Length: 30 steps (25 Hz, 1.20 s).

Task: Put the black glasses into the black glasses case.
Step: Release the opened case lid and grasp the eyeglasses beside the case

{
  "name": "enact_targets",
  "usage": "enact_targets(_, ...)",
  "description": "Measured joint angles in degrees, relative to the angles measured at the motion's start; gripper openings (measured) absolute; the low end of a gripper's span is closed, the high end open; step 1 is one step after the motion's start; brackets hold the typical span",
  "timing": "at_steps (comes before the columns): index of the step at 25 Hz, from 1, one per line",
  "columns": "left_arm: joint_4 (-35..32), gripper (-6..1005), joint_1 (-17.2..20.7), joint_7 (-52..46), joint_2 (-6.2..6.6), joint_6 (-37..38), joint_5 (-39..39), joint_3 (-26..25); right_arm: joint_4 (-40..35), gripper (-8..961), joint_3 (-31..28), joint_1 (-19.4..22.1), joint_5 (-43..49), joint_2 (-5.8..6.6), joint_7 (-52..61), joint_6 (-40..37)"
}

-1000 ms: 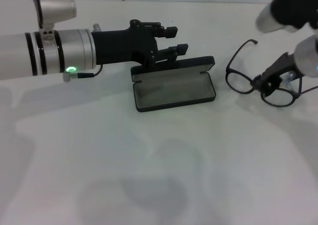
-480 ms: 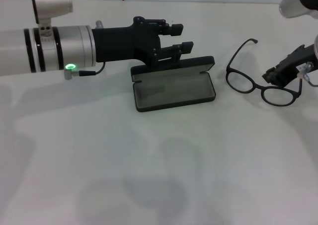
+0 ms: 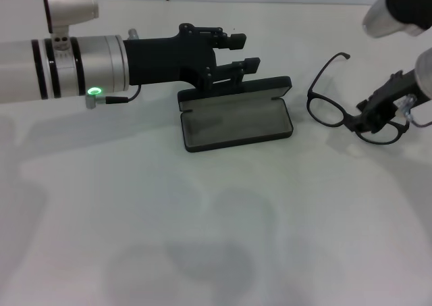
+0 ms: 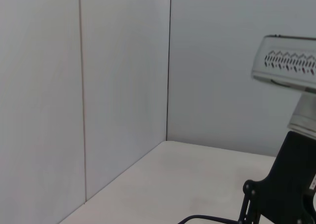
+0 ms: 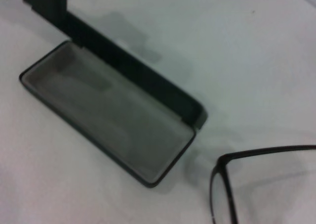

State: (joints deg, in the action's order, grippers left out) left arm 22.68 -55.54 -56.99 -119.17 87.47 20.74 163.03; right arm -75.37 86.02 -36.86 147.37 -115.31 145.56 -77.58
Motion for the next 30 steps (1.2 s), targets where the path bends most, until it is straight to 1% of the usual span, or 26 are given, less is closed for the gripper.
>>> enact_targets(4,0.0,481,0.0,0.5,-0.06,-0.1,-0.1,0.0,2.1,358,1.9,-0.8,0.8,-0.04,0.0,1.8)
enact_targets(9,0.0,481,0.1,1.1,-0.1,-0.2,-0.1,0.0,6.0,349,2.7,-2.5,1.6,-0.07,0.0,5.0)
enact_targets(12,0.0,481,0.2,1.2,-0.1,-0.2,-0.1,0.0,8.4,319,3.5,-3.9,1.6,-0.09,0.0,6.4)
enact_targets(15,0.0,481,0.4,1.2,-0.1,-0.6,-0.1,0.0,9.8,290,4.6,-4.8,1.7,-0.09,0.0,7.0)
enact_targets(20,0.0,481,0.4,1.2,-0.14,-1.6,-0.1,0.0,12.1,288,5.6,-6.3,2.5,-0.41,0.0,7.2)
enact_targets(30,0.0,480,0.4,1.7,-0.18,-1.7,-0.1,0.0,14.2,283,5.6,-7.2,2.9,-0.48,0.0,8.0)
